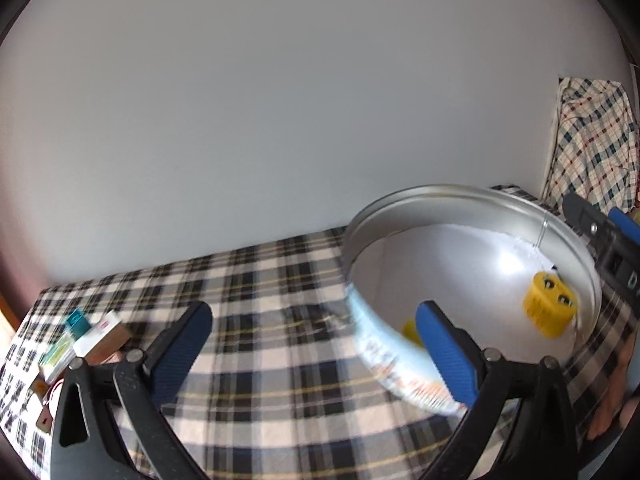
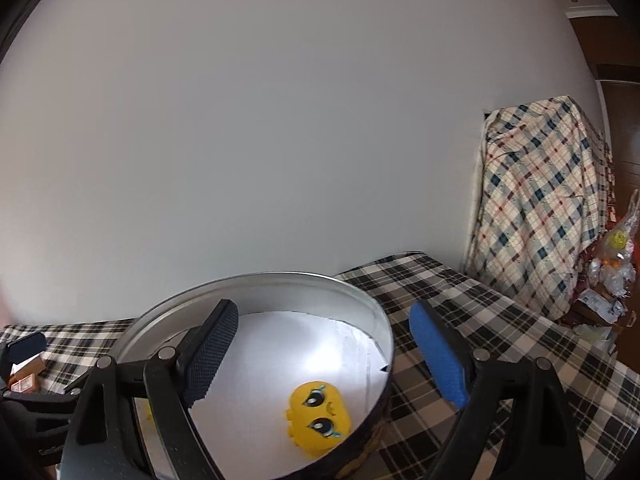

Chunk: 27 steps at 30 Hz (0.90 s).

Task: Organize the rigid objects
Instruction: 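Withdraw both grippers from the tin back toward the object cluster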

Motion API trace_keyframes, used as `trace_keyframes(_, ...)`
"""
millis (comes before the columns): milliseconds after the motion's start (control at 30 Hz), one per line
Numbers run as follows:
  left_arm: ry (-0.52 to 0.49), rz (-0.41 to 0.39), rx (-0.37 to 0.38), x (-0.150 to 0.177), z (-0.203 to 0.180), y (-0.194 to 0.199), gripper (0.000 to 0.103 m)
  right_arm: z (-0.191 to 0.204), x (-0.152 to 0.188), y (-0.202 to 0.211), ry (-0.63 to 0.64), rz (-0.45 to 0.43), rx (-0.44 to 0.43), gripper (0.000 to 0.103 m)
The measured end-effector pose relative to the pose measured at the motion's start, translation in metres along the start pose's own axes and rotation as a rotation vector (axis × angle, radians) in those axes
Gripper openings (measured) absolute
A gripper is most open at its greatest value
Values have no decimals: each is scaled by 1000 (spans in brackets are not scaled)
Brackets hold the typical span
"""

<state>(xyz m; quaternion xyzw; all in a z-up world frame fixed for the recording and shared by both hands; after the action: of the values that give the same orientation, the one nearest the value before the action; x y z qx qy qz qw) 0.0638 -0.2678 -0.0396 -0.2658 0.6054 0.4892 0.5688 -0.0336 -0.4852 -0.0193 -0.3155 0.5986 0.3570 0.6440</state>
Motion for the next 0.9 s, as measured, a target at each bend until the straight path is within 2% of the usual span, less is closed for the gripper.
trace_keyframes(167, -19, -14, -60, 14, 42, 22, 103, 17, -3, 13, 13, -43, -34, 89)
trace_keyframes(333, -38, -32, -116, 24, 76, 36, 103, 33, -8, 28, 5, -109, -14, 89)
trace_keyframes(433, -31, -34, -138, 29, 98, 42, 103, 52, -7, 34, 58, -125, -13, 89)
trace_keyframes(567, -37, -34, -168, 33, 122, 45, 103, 73, -3, 44, 69, -131, -24, 89)
trace_keyframes(733, 12, -7, -171, 42, 155, 51, 103, 104, 3, 56, 81, -109, -80, 89)
trace_keyframes(900, 15, -10, -189, 49, 184, 59, 103, 141, 11, 62, 77, -75, -145, 89)
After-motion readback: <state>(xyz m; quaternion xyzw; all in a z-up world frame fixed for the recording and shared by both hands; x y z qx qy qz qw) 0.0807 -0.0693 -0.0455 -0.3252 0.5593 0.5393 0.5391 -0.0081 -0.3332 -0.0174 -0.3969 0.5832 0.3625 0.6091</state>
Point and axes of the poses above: each gripper's, at about its wrist camera, not at the fingertips, and y roughly against the way its jaws point, z to its left, x to its underside, the point moved 10 cm from there along -y, roughly the way its jaws point, and after that the axes turned 14 degrees about -z, right-handed, at the moved point
